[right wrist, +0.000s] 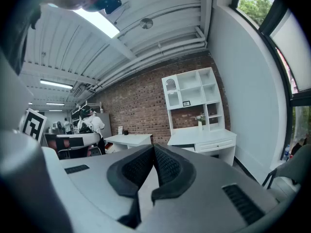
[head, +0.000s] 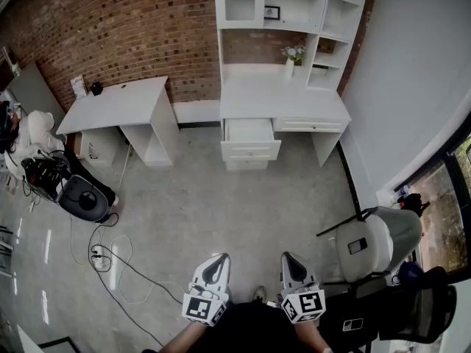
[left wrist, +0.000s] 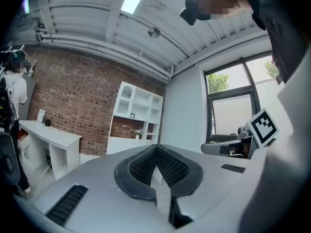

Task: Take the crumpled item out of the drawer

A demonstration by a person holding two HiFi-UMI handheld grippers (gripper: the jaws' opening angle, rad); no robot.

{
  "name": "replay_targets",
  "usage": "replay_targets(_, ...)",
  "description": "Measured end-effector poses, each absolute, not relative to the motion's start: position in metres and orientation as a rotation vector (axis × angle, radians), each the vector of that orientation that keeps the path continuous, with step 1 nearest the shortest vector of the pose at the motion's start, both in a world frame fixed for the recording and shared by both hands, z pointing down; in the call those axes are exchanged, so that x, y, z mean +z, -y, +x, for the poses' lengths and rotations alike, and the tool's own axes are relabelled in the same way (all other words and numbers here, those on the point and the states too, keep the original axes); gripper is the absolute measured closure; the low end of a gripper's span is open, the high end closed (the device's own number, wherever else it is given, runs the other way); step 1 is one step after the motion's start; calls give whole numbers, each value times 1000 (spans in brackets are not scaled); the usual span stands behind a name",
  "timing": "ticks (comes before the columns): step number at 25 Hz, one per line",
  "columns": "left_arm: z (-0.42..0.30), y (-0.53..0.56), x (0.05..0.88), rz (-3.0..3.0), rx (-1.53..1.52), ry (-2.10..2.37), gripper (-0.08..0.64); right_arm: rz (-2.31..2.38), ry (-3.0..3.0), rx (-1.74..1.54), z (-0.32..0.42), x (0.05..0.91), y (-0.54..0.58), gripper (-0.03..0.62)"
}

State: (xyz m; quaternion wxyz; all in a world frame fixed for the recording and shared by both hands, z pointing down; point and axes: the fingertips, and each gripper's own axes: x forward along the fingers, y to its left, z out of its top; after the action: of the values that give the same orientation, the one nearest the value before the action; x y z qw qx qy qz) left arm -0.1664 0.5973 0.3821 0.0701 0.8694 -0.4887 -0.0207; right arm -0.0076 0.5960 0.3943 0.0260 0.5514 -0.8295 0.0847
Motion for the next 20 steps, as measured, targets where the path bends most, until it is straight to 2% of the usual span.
replay_targets(20,-144,-600,389,2607,-49,1492,542,1714,2590,280,16,401,-598,578)
